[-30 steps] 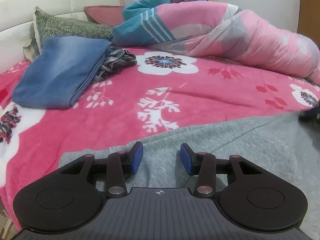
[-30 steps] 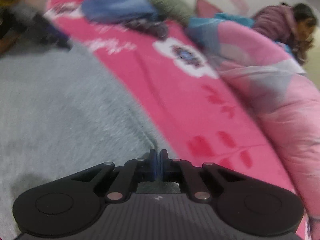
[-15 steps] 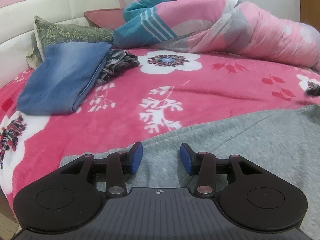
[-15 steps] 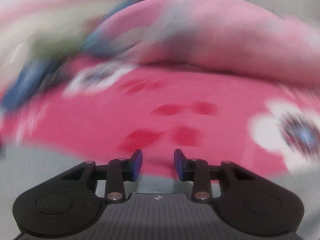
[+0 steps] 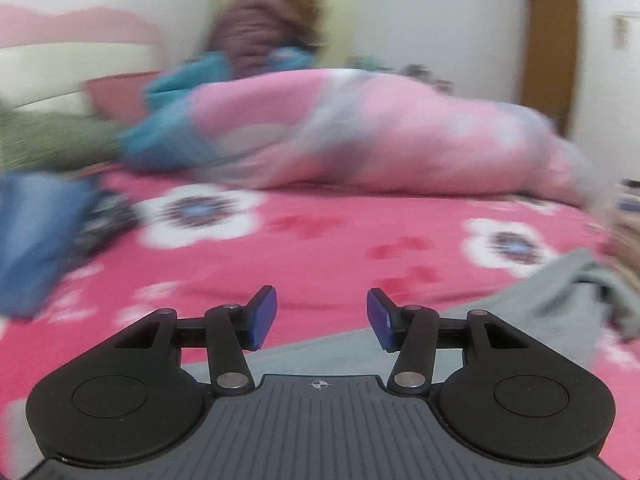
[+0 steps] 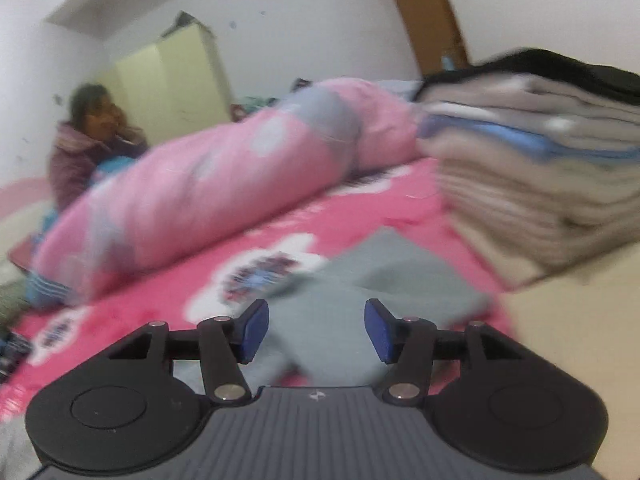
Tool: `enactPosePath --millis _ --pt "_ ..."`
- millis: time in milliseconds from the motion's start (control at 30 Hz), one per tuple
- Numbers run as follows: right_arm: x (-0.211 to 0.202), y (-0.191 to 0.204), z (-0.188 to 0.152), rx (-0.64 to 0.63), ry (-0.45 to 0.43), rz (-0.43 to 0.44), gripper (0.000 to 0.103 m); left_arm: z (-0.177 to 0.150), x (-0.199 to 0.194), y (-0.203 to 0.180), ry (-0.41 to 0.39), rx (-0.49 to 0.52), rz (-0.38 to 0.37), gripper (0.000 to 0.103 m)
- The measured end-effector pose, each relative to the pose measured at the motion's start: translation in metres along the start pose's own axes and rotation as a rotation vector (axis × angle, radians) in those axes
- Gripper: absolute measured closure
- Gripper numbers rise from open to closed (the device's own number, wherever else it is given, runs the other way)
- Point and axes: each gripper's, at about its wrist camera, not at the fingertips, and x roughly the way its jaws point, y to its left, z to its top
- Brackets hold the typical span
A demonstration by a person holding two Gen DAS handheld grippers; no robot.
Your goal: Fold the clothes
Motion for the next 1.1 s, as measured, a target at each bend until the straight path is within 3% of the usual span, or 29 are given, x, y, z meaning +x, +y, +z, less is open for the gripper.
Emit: enactPosePath --millis 100,233,300,400,533,667,833,900,967,1000,1100 --pt "0.005 0.002 -0.011 -0.12 0.021 -0.057 0.041 0.0 0.03 -0.04 0.026 0.078 -0.054 0.052" --pt "0.013 0.004 -0.026 -0.279 0.05 -0.132 0.041 -0.02 0.071 -0.062 0.089 0.169 -0.028 0.052" --pt "0.014 0.008 -0.027 -0.364 0.064 -0.145 0.041 -0.032 0.083 -0.057 0.112 0.168 -0.018 0.052" --pt "0.018 0.021 -0.012 -0.421 0.028 -0.08 0.041 -0.043 0.086 -0.044 0.116 0.136 -0.039 0.052" --pt "0.057 0.048 0.017 -0.581 0.015 0.003 0.042 -0.053 0.081 -0.041 0.025 0.197 -0.085 0.051" --pt "0.132 0.055 0.044 -0.649 0.222 0.085 0.043 -0.056 0.091 -0.028 0.051 0.125 -0.128 0.051" --pt "0.191 0.035 0.063 -0.603 0.405 0.062 0.045 -0.056 0.103 -0.004 0.094 -0.023 -0.193 0.052" --pt "0.196 0.028 0.058 -0.58 0.483 0.099 0.053 -0.057 0.106 0.0 0.098 -0.046 -0.206 0.052" --pt "0.193 0.025 0.051 -0.569 0.491 0.091 0.065 -0.058 0.107 0.0 0.102 -0.052 -0.21 0.052" --pt "0.191 0.025 0.046 -0.581 0.491 0.078 0.094 -0.058 0.108 0.0 0.103 -0.052 -0.208 0.052" --pt "0.181 0.039 0.038 -0.688 0.415 -0.014 0.101 -0.059 0.107 0.0 0.099 -0.052 -0.197 0.053"
